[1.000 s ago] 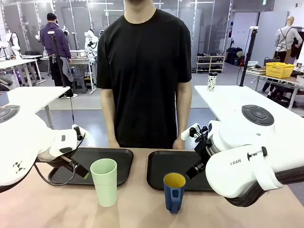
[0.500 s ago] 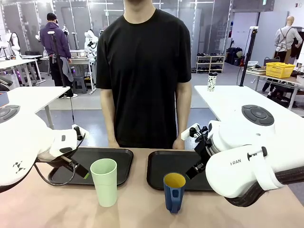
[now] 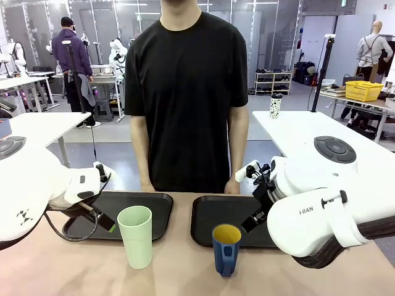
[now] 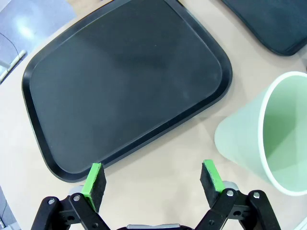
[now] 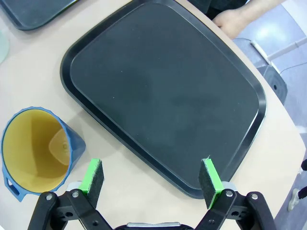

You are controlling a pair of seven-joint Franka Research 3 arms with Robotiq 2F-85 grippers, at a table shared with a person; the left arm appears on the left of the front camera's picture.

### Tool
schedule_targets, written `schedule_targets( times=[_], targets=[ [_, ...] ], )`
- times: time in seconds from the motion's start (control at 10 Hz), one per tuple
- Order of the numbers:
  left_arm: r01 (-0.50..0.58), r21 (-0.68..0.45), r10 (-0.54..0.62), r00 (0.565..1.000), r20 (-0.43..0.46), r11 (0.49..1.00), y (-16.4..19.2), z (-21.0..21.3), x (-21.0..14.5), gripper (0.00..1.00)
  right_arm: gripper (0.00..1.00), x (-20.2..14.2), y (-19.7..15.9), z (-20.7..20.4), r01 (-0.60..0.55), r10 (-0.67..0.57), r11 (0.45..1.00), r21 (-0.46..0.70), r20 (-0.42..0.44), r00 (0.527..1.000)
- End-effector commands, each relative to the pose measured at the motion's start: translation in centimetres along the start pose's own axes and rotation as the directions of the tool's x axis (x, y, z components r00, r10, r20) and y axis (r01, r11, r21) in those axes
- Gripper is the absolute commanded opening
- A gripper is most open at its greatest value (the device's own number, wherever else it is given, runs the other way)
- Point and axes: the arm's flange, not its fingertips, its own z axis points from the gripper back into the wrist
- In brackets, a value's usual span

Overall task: Sort and store the cups by type.
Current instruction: Pick up the Reusable plastic cup.

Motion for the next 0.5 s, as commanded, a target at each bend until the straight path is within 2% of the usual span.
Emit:
schedule_targets(
  times=[0.0,0.4],
  targets=[
    [-0.001,0.0,0.001,1.0,0.0,1.0,0.02,0.0,0.0,1.0,1.0,0.0,-0.01,0.0,0.002,-0.002,1.0,0.0,0.0,1.0],
    [-0.001,0.0,0.001,1.0,0.0,1.0,0.02,0.0,0.0,1.0,1.0,0.0,-0.01,0.0,0.002,-0.002,1.0,0.0,0.0,1.0]
  ],
)
